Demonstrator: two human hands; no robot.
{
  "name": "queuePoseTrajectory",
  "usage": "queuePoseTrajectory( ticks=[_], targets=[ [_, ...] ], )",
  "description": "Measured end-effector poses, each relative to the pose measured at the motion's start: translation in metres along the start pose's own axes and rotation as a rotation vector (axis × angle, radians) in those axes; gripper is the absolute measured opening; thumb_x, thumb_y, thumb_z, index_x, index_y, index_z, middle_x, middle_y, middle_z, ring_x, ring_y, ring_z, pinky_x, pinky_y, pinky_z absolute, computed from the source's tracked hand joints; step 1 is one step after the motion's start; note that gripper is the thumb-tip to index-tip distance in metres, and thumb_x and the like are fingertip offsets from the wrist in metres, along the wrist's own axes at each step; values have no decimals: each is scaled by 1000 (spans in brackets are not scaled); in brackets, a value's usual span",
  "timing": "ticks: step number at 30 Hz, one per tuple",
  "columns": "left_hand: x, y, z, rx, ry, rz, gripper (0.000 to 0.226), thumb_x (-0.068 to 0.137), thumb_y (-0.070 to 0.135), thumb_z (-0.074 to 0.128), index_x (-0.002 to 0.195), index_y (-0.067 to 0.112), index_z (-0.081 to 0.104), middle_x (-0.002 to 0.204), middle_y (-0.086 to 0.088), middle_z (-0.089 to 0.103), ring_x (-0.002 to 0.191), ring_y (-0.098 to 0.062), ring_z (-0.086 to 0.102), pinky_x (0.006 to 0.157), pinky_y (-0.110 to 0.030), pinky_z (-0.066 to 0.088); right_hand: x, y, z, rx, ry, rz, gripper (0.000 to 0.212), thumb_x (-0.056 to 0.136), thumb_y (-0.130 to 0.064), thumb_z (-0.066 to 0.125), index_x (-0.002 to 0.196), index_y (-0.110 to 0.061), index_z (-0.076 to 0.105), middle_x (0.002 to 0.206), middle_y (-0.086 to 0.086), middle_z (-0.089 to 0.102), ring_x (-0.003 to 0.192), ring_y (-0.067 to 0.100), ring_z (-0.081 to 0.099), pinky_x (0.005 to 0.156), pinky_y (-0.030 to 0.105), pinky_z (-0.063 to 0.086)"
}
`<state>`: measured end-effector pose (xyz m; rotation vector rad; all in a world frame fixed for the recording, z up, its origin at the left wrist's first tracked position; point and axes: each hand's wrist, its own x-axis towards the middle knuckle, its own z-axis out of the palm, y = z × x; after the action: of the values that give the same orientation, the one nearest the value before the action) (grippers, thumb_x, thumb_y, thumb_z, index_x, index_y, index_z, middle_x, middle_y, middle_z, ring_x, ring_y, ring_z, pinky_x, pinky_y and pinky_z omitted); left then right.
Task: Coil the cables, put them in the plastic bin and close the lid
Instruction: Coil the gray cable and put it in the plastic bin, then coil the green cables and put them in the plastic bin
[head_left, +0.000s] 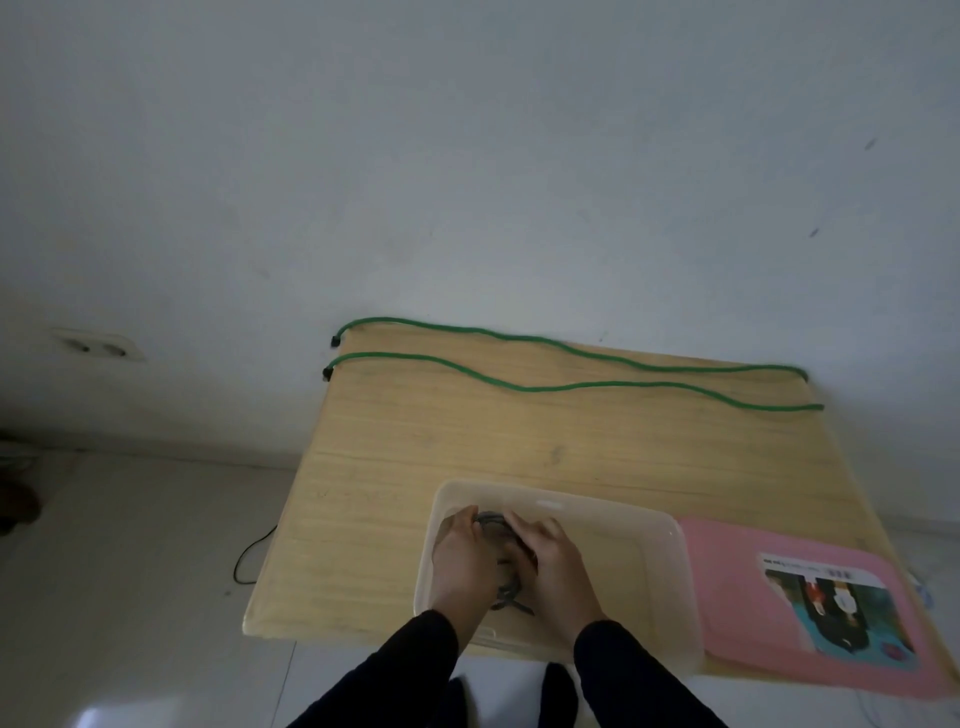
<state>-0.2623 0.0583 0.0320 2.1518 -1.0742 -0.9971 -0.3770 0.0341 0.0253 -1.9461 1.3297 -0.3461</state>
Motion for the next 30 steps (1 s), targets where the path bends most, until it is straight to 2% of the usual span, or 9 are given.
queuePoseTrajectory(
  ticks=[4, 6, 9, 11, 13, 15, 20, 24, 30],
  targets=[
    [-8, -2, -4, 207, -26, 153, 54, 98, 15, 39, 144, 1, 16, 152, -15, 18, 141, -24, 16, 113, -27, 18, -4, -3, -2, -271, 35, -69, 45, 98, -24, 37, 143, -21, 31, 135, 5, 42, 121, 21, 43, 93, 28, 42],
    [-10, -9, -6, 379, -1, 301, 62, 94, 15, 47, 145, 2, 14, 152, -13, 19, 141, -22, 16, 113, -24, 15, -7, -9, -4, -347, 34, -84, 48, 97, -21, 37, 144, -18, 27, 140, 4, 40, 125, 22, 40, 96, 30, 41],
    [-13, -13, -8, 487, -9, 425, 57, 87, 15, 55, 138, 2, 32, 138, -10, 40, 128, -22, 38, 107, -24, 31, -11, -20, -5, -398, 88, -115, 45, 92, -24, 36, 134, -10, 44, 126, 8, 55, 113, 23, 55, 90, 30, 48],
    [-13, -15, -7, 530, 2, 536, 44, 76, 11, 64, 119, 5, 55, 114, -7, 59, 105, -23, 58, 93, -29, 48, -13, -25, -5, -394, 135, -158, 41, 88, -28, 36, 117, -10, 58, 107, 5, 64, 96, 19, 64, 80, 25, 53],
    [-14, -16, -7, 525, 51, 624, 33, 70, 9, 64, 103, 9, 63, 96, -4, 65, 87, -20, 62, 81, -31, 54, -17, -31, -8, -389, 158, -205, 34, 87, -26, 37, 105, -12, 62, 97, 3, 65, 88, 18, 64, 76, 24, 54],
    [-17, -16, -10, 487, 85, 683, 31, 67, 10, 68, 98, 9, 64, 90, -3, 66, 82, -18, 63, 76, -29, 55, -19, -34, -11, -391, 174, -235, 30, 88, -25, 38, 101, -13, 62, 95, 3, 64, 86, 17, 64, 74, 24, 54],
    [-22, -2, -35, 446, 205, 745, 31, 63, 7, 76, 92, 7, 67, 85, -2, 67, 78, -15, 65, 63, -18, 52, -21, -39, -26, -443, 177, -268, 35, 88, -27, 37, 106, -13, 63, 107, 3, 65, 97, 16, 63, 79, 22, 53],
    [-1, 10, -64, 445, 331, 736, 29, 75, 3, 72, 103, 3, 64, 93, -7, 66, 86, -18, 63, 71, -22, 54, 1, -50, -44, -460, 182, -351, 36, 88, -27, 41, 112, -11, 62, 114, 4, 64, 108, 18, 60, 84, 24, 52],
    [64, 12, -113, 438, 504, 599, 20, 86, 4, 55, 103, 0, 63, 94, -15, 66, 84, -29, 62, 68, -33, 52, 74, -73, -58, -522, 170, -439, 38, 88, -27, 44, 115, -6, 60, 117, 6, 62, 108, 19, 60, 87, 27, 51]
  ],
)
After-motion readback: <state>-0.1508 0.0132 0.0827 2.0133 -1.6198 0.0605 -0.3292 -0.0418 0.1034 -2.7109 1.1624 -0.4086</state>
